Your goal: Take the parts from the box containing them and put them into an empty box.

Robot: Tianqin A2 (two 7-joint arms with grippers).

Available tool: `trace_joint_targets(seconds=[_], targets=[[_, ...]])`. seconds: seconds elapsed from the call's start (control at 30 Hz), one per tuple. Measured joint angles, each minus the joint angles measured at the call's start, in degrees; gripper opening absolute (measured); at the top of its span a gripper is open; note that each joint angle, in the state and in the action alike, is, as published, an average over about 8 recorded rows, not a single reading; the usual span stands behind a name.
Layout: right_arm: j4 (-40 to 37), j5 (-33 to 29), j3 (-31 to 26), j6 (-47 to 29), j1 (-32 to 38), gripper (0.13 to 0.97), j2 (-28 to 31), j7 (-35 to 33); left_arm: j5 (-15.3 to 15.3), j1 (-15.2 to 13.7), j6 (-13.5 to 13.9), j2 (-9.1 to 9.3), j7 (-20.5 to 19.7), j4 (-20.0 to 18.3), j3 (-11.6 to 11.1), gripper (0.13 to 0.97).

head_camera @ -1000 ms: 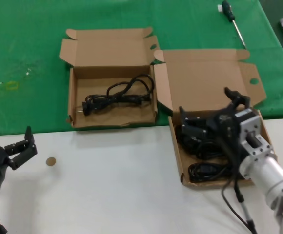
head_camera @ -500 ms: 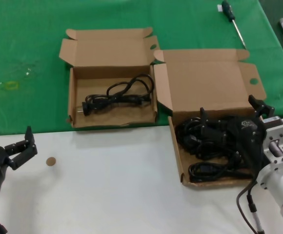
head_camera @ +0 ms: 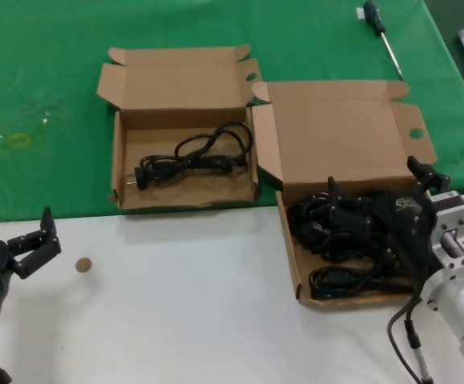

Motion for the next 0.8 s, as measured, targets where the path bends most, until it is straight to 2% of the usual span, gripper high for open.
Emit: trace_joint_targets(seconds=[0.8], targets=[[0.0, 0.0, 0.0, 0.0, 0.0, 0.966, 0.0, 0.0, 0.0, 0.0, 0.0, 0.0, -0.02, 0.0, 0.0, 0.966]])
